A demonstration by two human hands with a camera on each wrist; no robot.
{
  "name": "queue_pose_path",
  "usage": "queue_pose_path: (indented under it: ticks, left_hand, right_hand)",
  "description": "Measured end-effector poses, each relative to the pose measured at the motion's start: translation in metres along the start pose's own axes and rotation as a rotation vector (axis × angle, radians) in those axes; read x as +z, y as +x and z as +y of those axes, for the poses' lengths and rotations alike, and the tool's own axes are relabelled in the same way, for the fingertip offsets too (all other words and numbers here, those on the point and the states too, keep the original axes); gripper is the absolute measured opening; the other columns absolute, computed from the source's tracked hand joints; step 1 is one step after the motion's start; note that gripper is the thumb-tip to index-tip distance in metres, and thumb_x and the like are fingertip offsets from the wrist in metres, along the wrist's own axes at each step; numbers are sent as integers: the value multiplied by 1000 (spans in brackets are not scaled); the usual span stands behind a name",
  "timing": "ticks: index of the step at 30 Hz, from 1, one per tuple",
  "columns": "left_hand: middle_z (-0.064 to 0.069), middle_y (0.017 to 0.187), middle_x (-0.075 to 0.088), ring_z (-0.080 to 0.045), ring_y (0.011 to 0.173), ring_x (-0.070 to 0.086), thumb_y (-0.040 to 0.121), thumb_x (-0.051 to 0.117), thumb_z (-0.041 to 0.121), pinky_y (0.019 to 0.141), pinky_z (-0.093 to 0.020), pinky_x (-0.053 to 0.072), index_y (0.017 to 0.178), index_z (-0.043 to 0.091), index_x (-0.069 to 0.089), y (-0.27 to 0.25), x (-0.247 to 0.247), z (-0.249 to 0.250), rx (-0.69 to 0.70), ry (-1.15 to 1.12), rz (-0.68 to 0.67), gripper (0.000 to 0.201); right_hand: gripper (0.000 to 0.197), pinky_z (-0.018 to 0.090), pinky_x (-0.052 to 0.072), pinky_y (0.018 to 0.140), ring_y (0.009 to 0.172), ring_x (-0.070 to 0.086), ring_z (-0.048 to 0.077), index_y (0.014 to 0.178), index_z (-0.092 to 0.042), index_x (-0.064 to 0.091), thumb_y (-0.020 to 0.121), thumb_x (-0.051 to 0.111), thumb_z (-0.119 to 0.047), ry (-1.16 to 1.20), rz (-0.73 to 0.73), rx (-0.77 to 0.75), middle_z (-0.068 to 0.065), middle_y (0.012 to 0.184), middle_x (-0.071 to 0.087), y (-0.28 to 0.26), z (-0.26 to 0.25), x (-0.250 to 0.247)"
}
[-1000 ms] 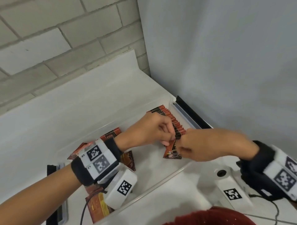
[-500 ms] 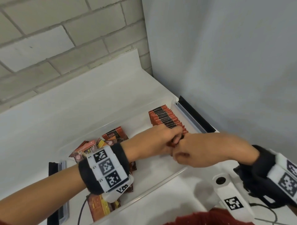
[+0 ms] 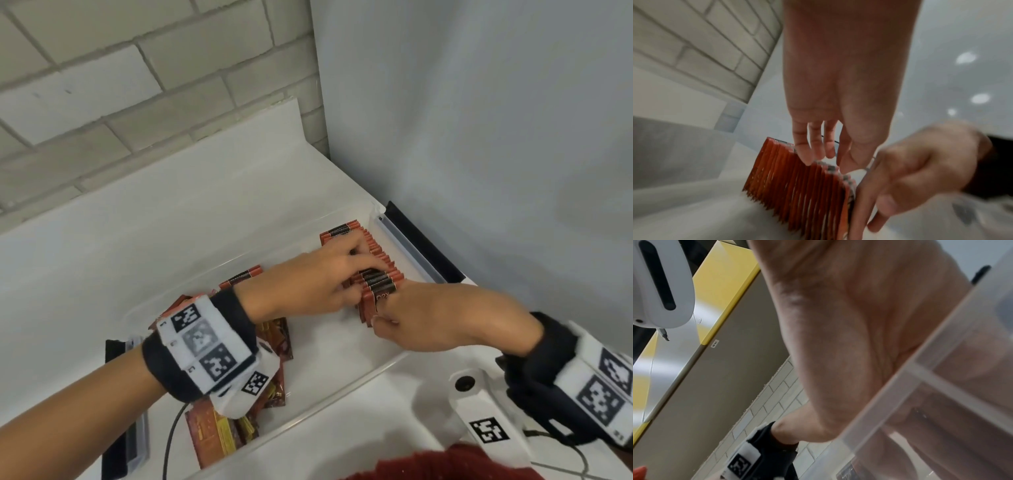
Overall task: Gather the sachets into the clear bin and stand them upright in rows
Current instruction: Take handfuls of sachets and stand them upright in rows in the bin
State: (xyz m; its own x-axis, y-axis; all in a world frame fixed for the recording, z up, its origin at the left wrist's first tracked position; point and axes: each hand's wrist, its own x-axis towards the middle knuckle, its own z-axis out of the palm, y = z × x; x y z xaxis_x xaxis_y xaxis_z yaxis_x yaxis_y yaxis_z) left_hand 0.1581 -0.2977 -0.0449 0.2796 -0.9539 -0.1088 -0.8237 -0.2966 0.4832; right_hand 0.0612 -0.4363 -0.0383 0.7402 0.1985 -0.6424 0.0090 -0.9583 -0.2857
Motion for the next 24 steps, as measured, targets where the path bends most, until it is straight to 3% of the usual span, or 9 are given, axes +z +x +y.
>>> queue_pose_path:
  ticks: [2,4,8,10,12,16,18,21,24]
  left_hand:
    - [6,102,48,5,86,48,92,53,1,75,-8,40,116,15,61,-5,-9,-2,-121,-187,101,30]
    - [1,94,60,-1,80,57,92,48,-1,72,-15,48,103,14,64,-13,-14,-5,-370,-379,192,24]
    - [-17,116,62,-21,103,63,91,38,-14,85,-23,55,125,-1,50,-23,1,2,-782,-1044,-12,38]
    - [-19,122,51,-22,114,51,83,34,-22,88,-24,48,125,0,45,-20,17,11,-787,-1289,-109,49]
    - [-15,111,40,-22,108,37,70,35,-23,83,-24,39,116,5,46,-13,30,20,-700,-1428,-161,55]
    - [-6,87,52,-9,84,51,78,27,-27,95,-24,41,98,5,54,-6,40,24,-774,-1402,-77,46]
    - [-6,87,49,-8,78,47,78,28,-27,89,-22,42,84,9,52,-3,38,22,-788,-1397,-18,44]
    - [-11,103,46,-8,78,49,75,26,-28,73,-19,39,106,9,52,-1,37,22,-755,-1422,10,55]
    - [-9,94,46,-2,63,51,77,26,-27,72,-18,39,111,11,47,0,37,22,-770,-1421,-3,56]
  right_hand:
    - [34,28,42,70,82,52,20,84,-16,48,103,28,-34,-8,-5,6,7,99,57,0,1,0]
    - [34,28,44,72,84,55,21,86,-16,49,104,27,-34,-16,8,-5,7,98,58,-1,2,1]
    - [35,30,47,73,83,59,23,87,-14,51,103,27,-34,19,66,-24,10,98,61,-1,2,1]
    - [33,29,48,73,82,58,21,85,-16,49,103,29,-33,26,77,-20,9,98,60,0,2,1]
    - [27,31,49,77,86,58,22,87,-18,48,103,30,-32,25,78,-15,8,100,57,1,2,1]
    - [25,32,50,80,89,58,22,88,-20,47,103,31,-31,20,70,-19,8,104,57,-1,2,1]
    - [31,29,48,72,78,55,18,77,-21,45,103,32,-29,23,86,-24,6,93,58,-5,3,-1]
    - [37,23,40,59,65,46,15,66,-24,39,103,34,-26,43,102,-27,2,81,52,-10,3,-6]
    - [38,23,41,60,69,47,16,66,-25,38,104,33,-24,32,97,-33,7,88,55,-11,1,-8]
